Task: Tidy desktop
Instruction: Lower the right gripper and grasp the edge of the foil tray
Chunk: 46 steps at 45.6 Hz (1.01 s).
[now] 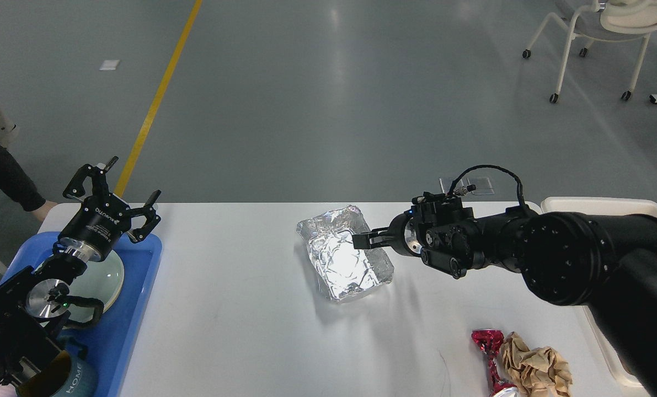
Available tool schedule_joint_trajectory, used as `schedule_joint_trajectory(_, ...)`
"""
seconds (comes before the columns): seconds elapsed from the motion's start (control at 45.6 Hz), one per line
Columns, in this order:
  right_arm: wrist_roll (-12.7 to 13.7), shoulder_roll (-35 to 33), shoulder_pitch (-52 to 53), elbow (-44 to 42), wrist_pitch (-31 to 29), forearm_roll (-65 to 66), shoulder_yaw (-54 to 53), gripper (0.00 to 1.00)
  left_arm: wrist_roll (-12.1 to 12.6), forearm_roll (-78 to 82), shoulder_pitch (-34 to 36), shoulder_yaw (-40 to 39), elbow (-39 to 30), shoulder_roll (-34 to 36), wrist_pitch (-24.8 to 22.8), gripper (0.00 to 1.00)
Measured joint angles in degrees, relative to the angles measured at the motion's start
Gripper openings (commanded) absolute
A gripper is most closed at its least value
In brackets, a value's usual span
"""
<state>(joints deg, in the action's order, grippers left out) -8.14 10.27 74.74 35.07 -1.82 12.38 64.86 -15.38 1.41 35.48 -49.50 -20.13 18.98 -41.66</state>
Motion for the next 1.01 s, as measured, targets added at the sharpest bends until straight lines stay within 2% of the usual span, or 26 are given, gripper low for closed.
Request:
schedule_joint_trajectory(0.417,0.2,0.5,-11.8,-15.1,-1.0,0.0,2.8,1.0,0.0,0.0,0.0,0.0,0.0,0.0,0.0,1.0)
schedule_joint_trajectory(0.877,-0.3,0.0,-19.0,-21.0,1.2,-0.2,1.0,1.0,-0.2,0.0,0.0,0.0,0.0,0.0,0.0,1.0)
schedule_joint_trajectory(0.921,-0.3,-0.1,-19.5,-21.2,1.2,-0.2,0.6,0.98,-0.2,0.0,0.0,0.0,0.0,0.0,0.0,1.0)
schedule_joint_trajectory(1.009,-0.3,-0.1,-19.9,-21.2,1.4,-0.2,-0.2,0.87,-0.2,0.0,0.0,0.0,0.0,0.0,0.0,1.0)
